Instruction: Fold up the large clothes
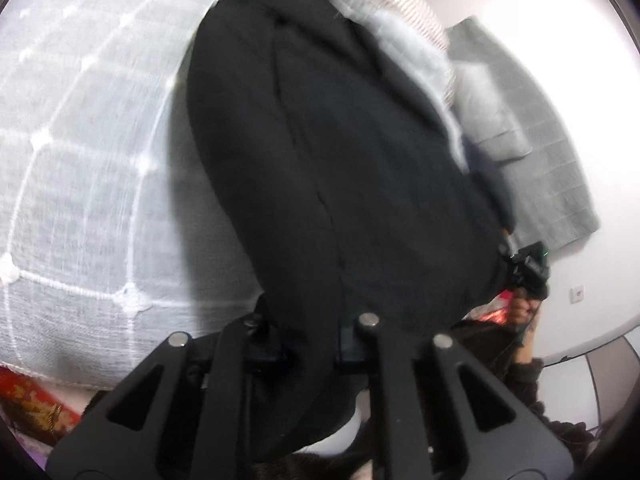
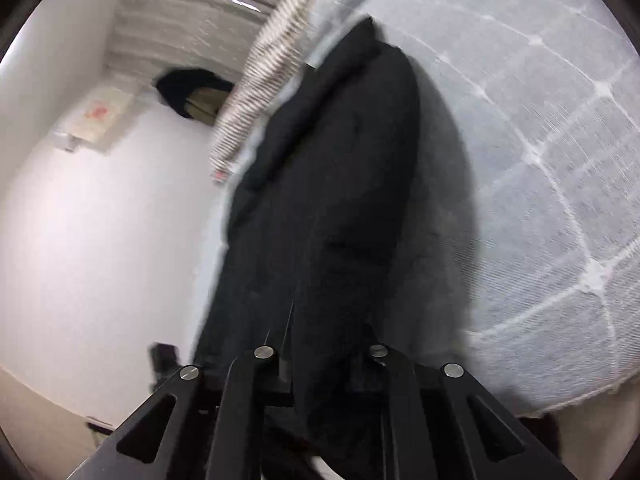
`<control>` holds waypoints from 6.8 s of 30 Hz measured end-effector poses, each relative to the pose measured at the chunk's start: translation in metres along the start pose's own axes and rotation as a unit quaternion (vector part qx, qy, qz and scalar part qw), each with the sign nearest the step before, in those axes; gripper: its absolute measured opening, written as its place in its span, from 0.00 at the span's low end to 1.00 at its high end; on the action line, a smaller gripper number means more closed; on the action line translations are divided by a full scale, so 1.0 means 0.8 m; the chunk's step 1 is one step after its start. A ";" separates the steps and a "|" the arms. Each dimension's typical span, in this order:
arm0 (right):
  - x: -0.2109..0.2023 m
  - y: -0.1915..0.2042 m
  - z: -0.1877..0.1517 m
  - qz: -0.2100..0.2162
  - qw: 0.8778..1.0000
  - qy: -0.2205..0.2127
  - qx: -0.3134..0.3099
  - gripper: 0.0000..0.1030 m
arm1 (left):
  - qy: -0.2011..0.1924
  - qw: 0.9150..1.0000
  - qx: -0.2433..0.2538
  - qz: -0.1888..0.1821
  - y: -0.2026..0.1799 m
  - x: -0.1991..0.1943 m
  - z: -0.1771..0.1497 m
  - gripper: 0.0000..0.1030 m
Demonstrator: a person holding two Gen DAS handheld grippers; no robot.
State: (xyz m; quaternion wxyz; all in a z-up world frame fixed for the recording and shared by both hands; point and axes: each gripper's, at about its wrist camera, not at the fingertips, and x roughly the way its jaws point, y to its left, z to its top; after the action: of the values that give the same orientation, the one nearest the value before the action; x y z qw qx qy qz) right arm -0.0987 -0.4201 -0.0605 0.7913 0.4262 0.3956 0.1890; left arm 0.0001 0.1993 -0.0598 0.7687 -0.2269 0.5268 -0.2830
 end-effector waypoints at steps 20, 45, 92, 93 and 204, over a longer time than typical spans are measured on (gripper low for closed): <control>-0.124 0.176 -0.011 0.177 0.959 -0.177 -0.132 0.09 | -0.255 0.951 0.085 -0.152 -0.140 -0.233 0.010 0.11; 0.107 0.059 0.194 -0.106 0.983 -0.148 -0.014 0.10 | -0.271 0.953 -0.004 0.136 -0.041 0.014 0.230 0.15; 0.165 0.169 0.057 -0.242 0.937 0.057 -0.247 0.74 | -0.030 0.965 0.245 0.092 -0.147 0.101 0.101 0.80; 0.174 0.168 0.057 -0.248 0.935 0.061 -0.247 0.74 | -0.023 0.967 0.237 0.094 -0.150 0.113 0.104 0.80; 0.247 0.149 0.294 -0.352 0.895 -0.155 -0.226 0.76 | -0.205 0.936 0.062 0.279 -0.055 0.163 0.349 0.78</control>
State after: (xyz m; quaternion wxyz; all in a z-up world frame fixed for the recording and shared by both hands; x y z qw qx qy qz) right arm 0.2127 -0.3503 0.0222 0.9324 0.0926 0.3388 -0.0854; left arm 0.2908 0.0928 -0.0246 0.9207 -0.0753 0.3811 -0.0366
